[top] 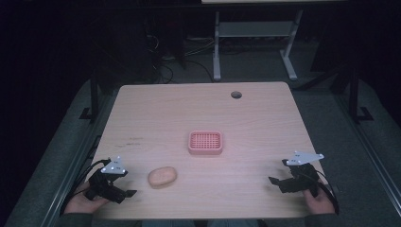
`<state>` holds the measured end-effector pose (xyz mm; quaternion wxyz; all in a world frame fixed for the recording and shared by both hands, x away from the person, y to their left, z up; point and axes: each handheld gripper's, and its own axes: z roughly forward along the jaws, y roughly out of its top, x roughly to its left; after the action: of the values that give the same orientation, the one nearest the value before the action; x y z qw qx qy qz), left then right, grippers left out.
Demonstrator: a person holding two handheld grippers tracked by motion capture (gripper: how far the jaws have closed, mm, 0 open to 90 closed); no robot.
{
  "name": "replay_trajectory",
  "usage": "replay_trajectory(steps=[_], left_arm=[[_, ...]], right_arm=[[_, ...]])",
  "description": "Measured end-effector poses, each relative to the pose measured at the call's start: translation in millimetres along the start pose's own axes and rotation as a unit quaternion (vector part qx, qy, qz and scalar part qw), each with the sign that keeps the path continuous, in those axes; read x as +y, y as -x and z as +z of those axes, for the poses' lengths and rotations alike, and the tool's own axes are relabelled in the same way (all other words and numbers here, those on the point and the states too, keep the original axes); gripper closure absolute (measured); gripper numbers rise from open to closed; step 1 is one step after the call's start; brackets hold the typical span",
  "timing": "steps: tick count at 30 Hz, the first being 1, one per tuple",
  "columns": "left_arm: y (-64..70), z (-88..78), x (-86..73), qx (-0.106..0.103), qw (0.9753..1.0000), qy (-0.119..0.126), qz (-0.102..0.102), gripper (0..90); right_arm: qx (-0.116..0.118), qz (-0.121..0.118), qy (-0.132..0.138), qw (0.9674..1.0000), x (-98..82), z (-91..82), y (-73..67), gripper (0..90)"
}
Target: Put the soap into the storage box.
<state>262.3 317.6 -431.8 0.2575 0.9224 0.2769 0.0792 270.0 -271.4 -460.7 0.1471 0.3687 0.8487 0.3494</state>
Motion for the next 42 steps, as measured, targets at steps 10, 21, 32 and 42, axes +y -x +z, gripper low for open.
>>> replay_trajectory(steps=[10,21,32,42], left_arm=[[4.6,1.5,7.8,-0.001,0.9999,-0.007,0.013,20.3],[10.2,7.9,26.3,-0.005,0.9991,-0.021,0.038,20.3],[11.4,12.5,42.2,-0.011,0.9977,-0.032,0.058,20.3],[11.3,19.7,52.1,-0.021,0.9968,-0.039,0.066,20.3]], right_arm=[[-0.001,0.002,0.001,1.0000,0.0,-1.1,-1.1,14.1],[-0.002,0.001,0.004,1.0000,0.2,-2.0,-2.8,14.2],[-0.001,-0.003,0.005,1.0000,1.0,-1.2,-4.1,14.1],[0.000,-0.002,0.006,1.0000,0.9,-2.2,-4.0,14.1]])
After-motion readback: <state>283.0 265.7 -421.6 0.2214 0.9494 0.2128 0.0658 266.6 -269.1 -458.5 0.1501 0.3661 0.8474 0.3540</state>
